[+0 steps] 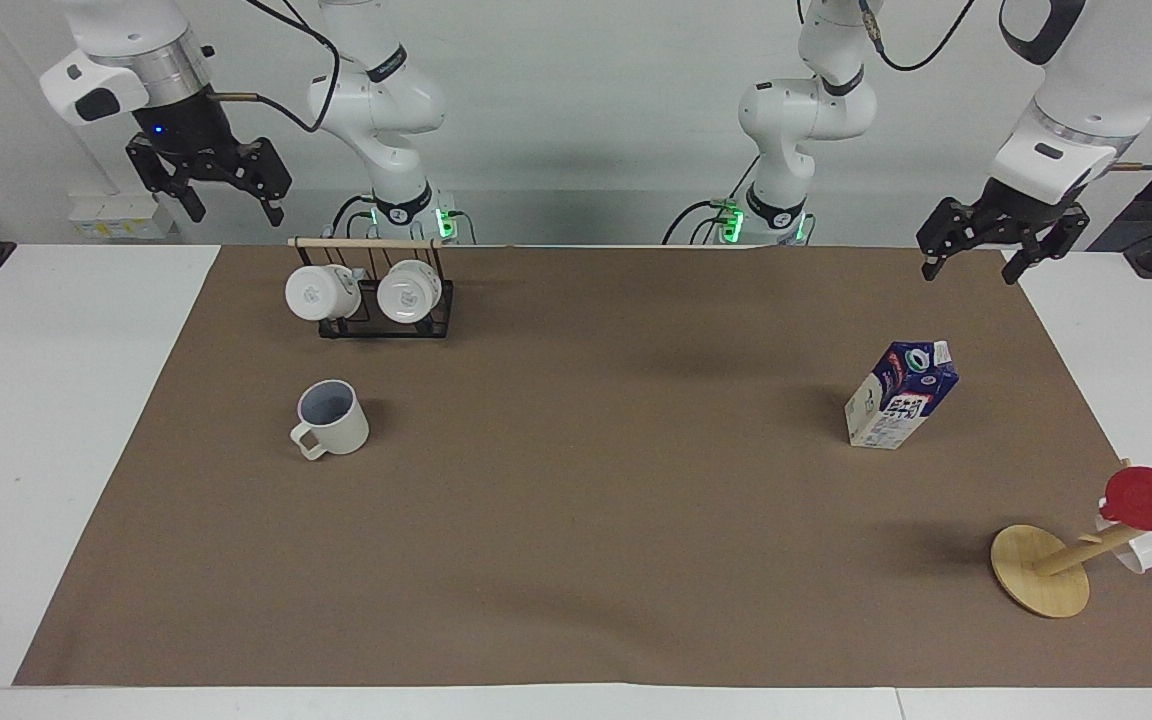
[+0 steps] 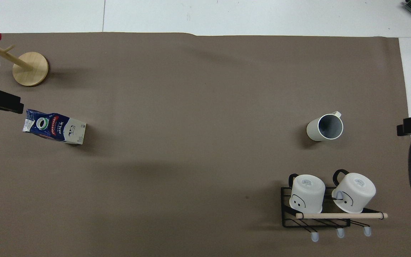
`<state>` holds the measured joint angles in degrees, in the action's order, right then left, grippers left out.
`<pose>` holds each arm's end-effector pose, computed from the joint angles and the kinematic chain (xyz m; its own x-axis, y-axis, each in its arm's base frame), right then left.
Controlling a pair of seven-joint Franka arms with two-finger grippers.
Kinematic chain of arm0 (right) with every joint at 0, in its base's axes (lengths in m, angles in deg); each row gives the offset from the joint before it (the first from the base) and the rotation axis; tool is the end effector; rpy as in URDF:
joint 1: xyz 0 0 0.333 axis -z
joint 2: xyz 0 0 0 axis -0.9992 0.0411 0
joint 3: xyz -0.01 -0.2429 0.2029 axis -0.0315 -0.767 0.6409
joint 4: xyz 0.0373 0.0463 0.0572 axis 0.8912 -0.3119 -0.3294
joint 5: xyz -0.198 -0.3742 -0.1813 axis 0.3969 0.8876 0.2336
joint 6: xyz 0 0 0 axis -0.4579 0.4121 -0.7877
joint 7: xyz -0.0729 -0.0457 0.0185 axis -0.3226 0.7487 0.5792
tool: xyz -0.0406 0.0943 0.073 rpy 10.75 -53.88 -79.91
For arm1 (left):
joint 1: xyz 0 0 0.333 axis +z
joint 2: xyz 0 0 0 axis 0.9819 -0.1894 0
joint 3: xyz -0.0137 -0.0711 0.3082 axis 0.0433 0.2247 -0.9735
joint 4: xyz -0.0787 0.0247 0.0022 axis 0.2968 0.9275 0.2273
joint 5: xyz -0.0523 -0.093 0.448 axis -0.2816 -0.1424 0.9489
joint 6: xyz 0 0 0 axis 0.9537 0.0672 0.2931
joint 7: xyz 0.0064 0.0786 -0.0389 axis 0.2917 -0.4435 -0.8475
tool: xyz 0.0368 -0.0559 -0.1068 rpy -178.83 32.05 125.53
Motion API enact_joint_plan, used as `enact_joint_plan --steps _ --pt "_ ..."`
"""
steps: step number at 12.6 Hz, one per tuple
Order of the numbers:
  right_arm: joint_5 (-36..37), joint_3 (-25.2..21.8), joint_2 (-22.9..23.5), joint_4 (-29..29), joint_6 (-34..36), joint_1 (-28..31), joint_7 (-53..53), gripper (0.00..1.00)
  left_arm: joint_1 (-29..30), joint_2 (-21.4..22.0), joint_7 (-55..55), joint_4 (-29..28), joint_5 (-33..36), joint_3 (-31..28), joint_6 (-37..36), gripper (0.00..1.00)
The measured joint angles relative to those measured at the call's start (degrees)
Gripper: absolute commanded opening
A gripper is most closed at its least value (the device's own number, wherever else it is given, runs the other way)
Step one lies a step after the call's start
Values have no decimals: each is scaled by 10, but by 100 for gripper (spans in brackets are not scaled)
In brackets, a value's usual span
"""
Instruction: Place cup and milk on table
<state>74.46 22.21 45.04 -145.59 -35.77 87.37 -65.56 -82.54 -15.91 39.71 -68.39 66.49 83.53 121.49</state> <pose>0.5821 -0.0326 0.6638 0.9966 -0.0828 0.0025 -0.0828 -0.9966 0.0044 0.6323 -0.0384 0.6382 0.9902 -0.1379 0.0209 -0.1376 -0.9904 -0.0159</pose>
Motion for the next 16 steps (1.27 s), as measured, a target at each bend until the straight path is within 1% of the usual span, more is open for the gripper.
enact_joint_plan --steps 6,8,10,13,16 --pt "1 -1 -2 -7 0 2 0 100 0 0 1 0 0 1 0 100" --pt "1 -1 -3 -22 -9 4 0 100 0 0 1 0 0 1 0 100" --pt "2 -1 -3 -56 -52 6 -3 100 0 0 1 0 0 1 0 100" --pt "3 -2 3 -131 -139 6 -15 100 0 0 1 0 0 1 0 100" --pt "3 -1 29 -190 -214 6 -25 100 0 0 1 0 0 1 0 100"
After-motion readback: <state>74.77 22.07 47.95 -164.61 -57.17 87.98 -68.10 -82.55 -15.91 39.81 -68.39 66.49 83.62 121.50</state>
